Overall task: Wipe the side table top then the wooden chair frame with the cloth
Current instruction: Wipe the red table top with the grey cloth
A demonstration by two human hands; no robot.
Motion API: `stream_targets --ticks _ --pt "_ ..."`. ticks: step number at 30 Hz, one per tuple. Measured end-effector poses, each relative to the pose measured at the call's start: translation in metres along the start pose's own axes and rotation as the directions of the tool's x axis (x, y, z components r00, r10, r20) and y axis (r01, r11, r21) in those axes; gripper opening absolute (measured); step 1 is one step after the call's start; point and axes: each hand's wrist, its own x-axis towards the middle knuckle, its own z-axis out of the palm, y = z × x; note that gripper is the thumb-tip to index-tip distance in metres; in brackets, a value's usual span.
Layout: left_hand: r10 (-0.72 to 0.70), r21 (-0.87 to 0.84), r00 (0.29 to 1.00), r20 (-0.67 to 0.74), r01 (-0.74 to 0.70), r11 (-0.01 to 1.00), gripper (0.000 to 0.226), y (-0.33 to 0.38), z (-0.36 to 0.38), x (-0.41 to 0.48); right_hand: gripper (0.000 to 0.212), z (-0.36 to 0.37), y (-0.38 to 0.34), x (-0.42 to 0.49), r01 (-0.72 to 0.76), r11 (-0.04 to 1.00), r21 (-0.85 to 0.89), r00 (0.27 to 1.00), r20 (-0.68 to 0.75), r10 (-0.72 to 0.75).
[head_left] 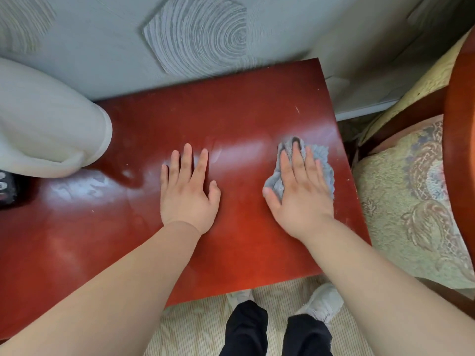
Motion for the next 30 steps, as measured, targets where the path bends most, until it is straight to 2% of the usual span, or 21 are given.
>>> stream_targets --ticks 6,10,12,14,17,20,24,27,30 --pt "-0.014 0.022 1.000 -0.005 0.014 1.000 0.063 0.002 0.001 -0.003 0.082 0.034 -0.010 -0.100 0.154 0.988 -0.011 0.987 0.040 -0.154" --pt "-0.031 0.050 0.999 0.011 0.031 0.998 0.059 0.010 -0.005 -0.005 0.086 0.030 0.012 -0.090 0.283 0.957 -0.058 0.958 0.071 -0.279" --pt "-0.078 0.026 0.996 0.033 0.078 0.997 0.060 0.016 -0.004 -0.003 0.089 0.019 0.026 -0.060 0.267 0.961 -0.072 0.964 0.042 -0.264" --pt "-0.113 -0.013 0.993 0.042 0.114 0.993 0.062 0.025 -0.005 -0.003 0.091 0.004 0.037 -0.029 0.187 0.981 -0.047 0.982 0.010 -0.187" --pt "-0.028 -0.077 0.998 0.062 0.033 0.996 0.065 0.054 -0.002 -0.008 0.090 0.000 0.038 -0.016 0.098 0.995 -0.002 0.995 -0.018 -0.098" --pt "0.047 -0.068 0.995 0.083 -0.041 0.997 0.067 0.084 0.004 -0.015 0.086 0.016 0.028 -0.057 0.130 0.990 0.048 0.991 -0.021 -0.129" --pt "0.000 -0.006 0.999 0.037 0.001 1.000 0.073 0.100 0.011 -0.021 0.083 0.035 0.040 -0.109 0.228 0.973 0.020 0.974 -0.005 -0.228" --pt "-0.001 0.006 0.999 0.033 0.000 1.000 0.075 0.098 0.014 -0.020 0.086 0.031 0.055 -0.089 0.293 0.956 -0.003 0.955 -0.044 -0.293" --pt "0.001 0.023 1.000 0.026 -0.001 1.000 0.076 0.098 0.017 -0.019 0.086 0.011 0.066 -0.032 0.191 0.982 0.001 0.974 -0.126 -0.189"
